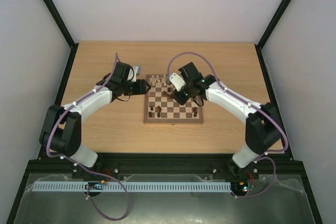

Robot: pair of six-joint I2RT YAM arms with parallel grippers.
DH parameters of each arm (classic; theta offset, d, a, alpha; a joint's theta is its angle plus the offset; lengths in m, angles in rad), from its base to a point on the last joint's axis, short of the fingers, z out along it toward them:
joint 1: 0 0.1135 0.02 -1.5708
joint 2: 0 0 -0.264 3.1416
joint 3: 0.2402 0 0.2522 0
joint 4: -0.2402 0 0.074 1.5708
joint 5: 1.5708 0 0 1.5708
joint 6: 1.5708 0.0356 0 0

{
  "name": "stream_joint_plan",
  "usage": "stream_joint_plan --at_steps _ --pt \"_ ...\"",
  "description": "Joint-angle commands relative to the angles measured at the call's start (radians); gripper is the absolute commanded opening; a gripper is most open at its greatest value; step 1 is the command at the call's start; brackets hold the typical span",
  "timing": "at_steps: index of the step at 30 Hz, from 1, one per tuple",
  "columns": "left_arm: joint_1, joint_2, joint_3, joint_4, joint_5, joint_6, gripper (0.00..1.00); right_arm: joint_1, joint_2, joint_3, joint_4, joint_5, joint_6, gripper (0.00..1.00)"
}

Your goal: Set up the chess pieces on the board

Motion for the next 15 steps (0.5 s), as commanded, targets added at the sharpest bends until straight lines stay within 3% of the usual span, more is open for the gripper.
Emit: stream_joint_plan --at_steps 1,8,15 --pt "0.015 0.004 -0.009 0.013 0.031 0.000 0.52 0.006 -0.122 -0.110 -0.057 0.029 -0.024 0.02" --pt "0.019 0.016 -0.010 0.014 0.042 0.001 0.52 0.006 -0.273 -0.282 -0.065 0.051 -0.064 0.02" --pt "0.019 0.025 -0.008 0.016 0.049 0.001 0.52 0.006 -0.324 -0.388 -0.042 0.110 -0.080 0.02"
